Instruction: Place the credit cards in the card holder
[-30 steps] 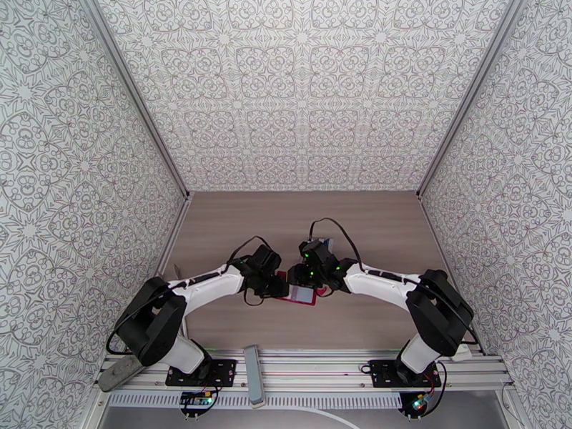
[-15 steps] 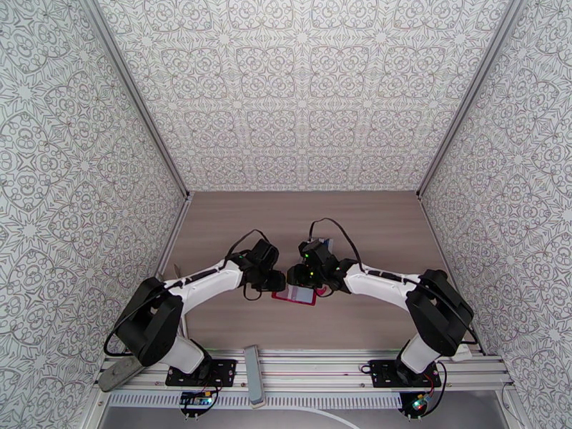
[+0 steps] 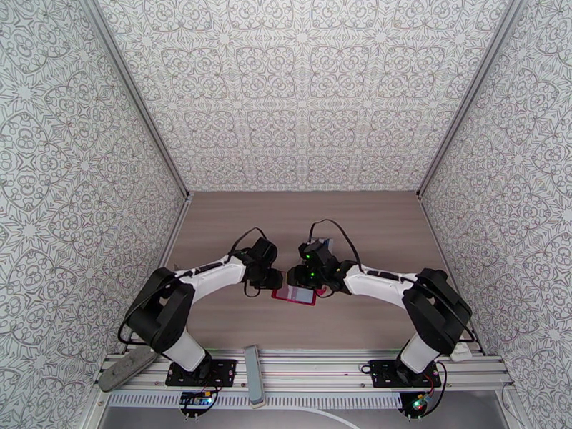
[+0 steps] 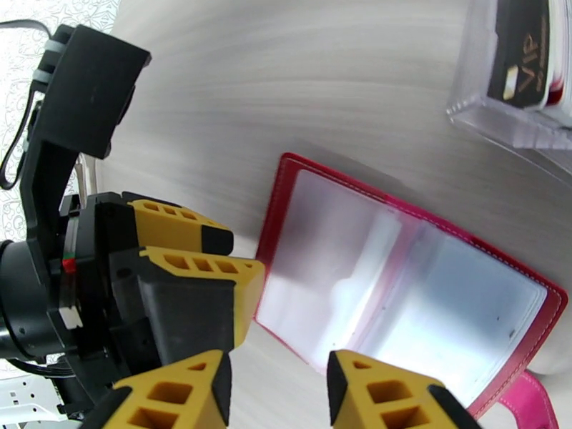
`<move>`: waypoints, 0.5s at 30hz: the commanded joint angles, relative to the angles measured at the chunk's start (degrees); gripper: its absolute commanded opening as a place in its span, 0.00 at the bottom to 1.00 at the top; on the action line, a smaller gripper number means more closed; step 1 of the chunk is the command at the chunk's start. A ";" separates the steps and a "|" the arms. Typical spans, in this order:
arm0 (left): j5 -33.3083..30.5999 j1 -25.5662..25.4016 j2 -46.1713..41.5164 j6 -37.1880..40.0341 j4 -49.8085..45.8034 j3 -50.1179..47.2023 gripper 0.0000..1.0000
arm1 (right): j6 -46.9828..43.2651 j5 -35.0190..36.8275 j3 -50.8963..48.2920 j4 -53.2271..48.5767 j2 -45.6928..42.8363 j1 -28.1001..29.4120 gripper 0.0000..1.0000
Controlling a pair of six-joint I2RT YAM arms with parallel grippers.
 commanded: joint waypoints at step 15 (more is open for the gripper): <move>0.67 -0.31 -0.36 -0.38 1.52 -2.21 0.41 | 2.06 -5.05 -2.35 7.33 5.72 -1.18 0.40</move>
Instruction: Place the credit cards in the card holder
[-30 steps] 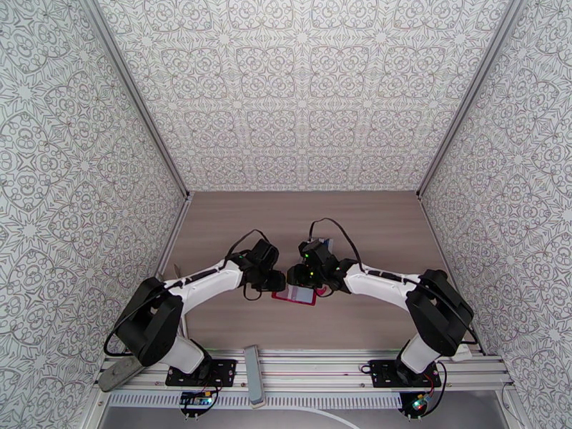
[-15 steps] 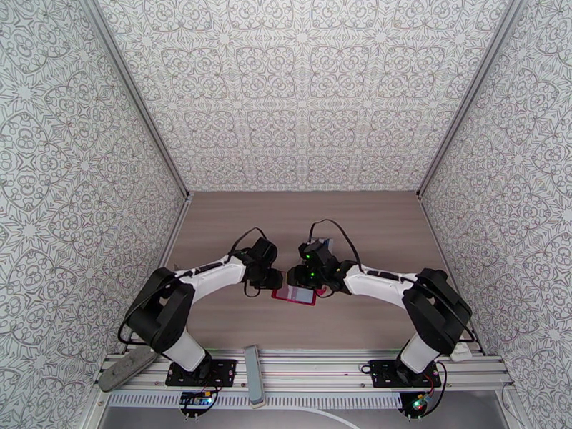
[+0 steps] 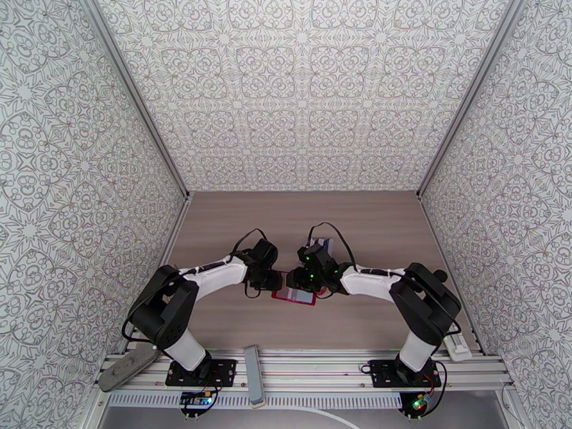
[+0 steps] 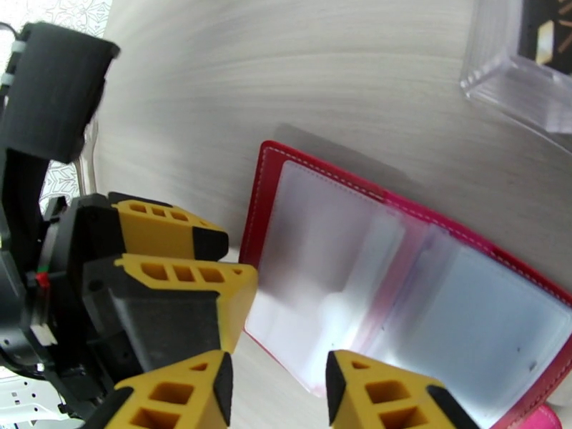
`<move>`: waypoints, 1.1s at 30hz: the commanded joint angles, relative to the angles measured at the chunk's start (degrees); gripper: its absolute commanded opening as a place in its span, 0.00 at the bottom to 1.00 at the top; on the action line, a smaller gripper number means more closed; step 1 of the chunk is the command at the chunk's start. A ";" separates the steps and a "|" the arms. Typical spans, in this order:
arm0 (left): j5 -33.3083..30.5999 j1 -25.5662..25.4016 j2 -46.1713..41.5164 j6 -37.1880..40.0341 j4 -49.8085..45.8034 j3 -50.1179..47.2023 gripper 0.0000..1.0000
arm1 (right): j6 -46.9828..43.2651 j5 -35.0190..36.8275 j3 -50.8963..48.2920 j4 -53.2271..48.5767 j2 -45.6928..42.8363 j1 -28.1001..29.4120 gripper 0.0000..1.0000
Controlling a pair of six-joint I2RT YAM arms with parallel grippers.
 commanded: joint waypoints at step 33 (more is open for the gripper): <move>1.62 4.07 -5.80 -0.20 -2.28 6.96 0.46 | -6.55 3.49 4.23 -12.56 -6.24 -2.02 0.44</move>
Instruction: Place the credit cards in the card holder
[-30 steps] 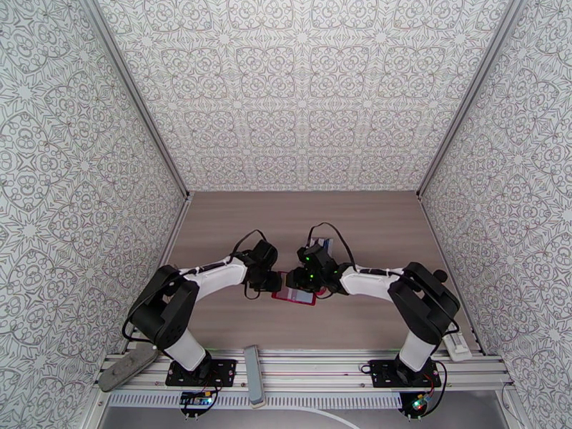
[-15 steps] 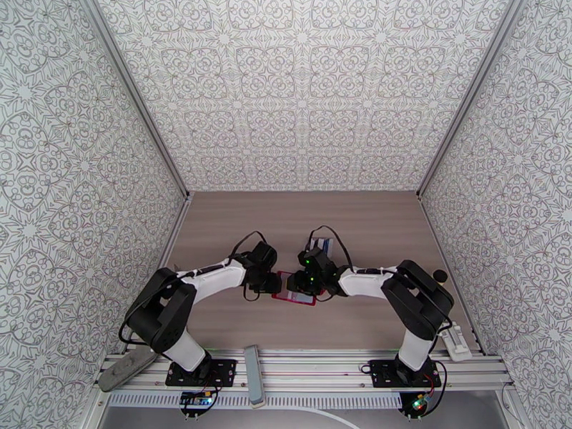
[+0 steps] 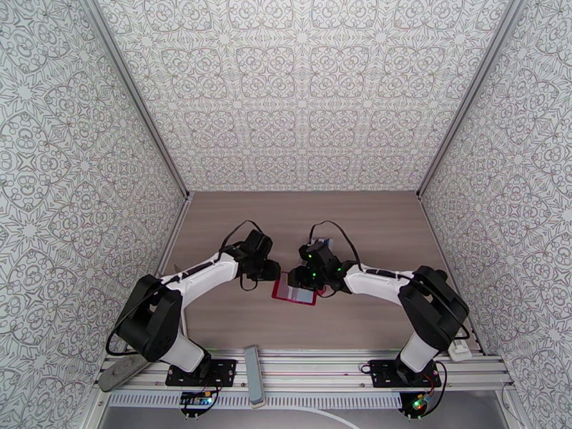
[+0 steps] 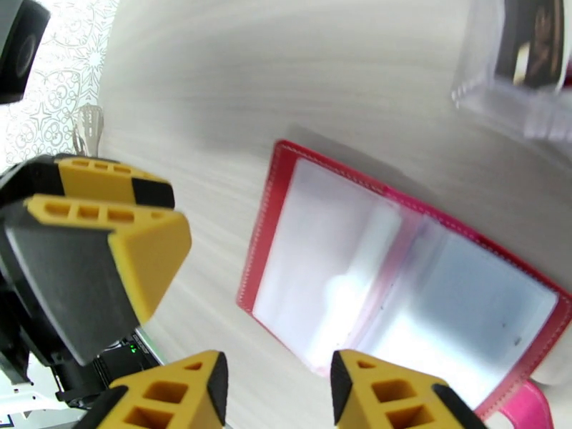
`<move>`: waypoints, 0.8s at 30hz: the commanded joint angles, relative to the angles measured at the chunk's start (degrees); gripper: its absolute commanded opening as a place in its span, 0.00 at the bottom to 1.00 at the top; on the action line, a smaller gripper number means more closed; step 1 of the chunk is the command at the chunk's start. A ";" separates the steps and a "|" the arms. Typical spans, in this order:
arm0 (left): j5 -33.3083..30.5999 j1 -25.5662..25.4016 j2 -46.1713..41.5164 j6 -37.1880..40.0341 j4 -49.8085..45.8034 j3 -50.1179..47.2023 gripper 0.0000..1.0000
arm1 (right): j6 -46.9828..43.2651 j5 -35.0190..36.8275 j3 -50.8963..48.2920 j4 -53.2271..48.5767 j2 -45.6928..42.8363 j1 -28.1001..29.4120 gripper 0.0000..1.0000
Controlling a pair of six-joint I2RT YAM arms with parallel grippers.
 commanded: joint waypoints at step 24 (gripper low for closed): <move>9.18 1.81 12.05 -1.65 17.30 12.05 0.49 | -7.89 19.08 15.11 -28.34 -7.17 -4.84 0.60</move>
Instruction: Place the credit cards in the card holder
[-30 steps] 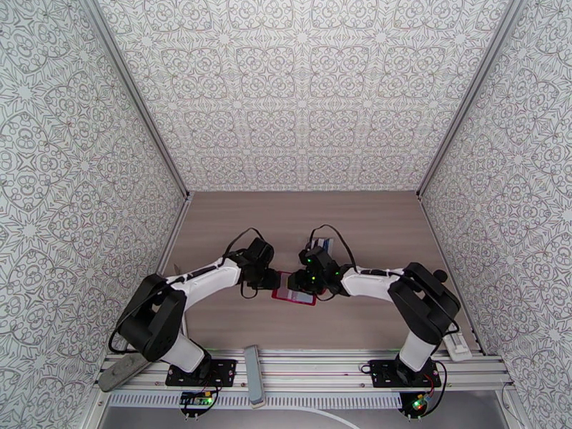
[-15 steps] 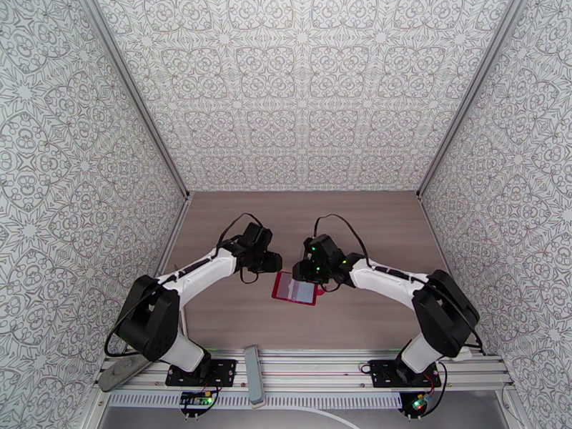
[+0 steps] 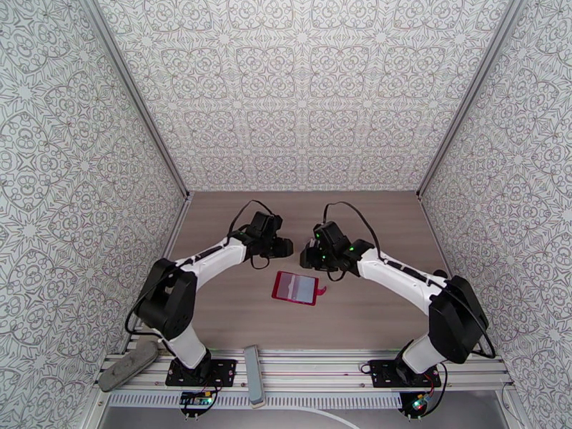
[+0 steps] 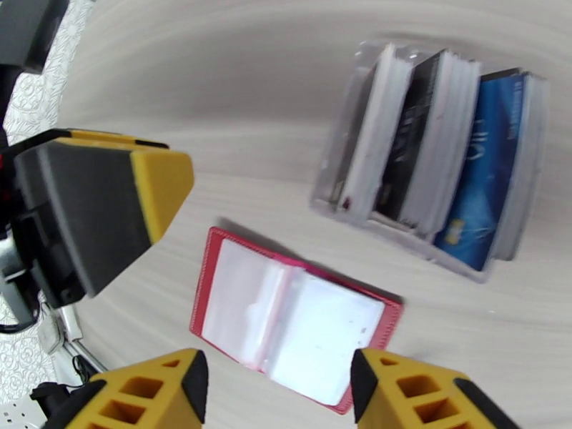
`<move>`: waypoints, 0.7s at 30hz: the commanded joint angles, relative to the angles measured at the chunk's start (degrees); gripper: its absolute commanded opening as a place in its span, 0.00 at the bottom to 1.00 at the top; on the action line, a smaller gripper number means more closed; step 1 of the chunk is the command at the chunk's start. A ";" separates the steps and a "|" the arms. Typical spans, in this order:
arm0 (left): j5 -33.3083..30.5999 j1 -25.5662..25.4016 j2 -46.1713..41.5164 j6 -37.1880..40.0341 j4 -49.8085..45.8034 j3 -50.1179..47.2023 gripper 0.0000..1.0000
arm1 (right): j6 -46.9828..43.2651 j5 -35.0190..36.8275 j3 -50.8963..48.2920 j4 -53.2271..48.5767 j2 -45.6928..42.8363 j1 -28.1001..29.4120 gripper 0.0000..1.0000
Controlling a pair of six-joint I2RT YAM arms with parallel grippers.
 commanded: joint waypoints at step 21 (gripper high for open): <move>10.66 -0.39 7.64 -5.66 19.30 -3.76 0.46 | 4.11 13.20 11.45 -17.16 4.33 -3.77 0.88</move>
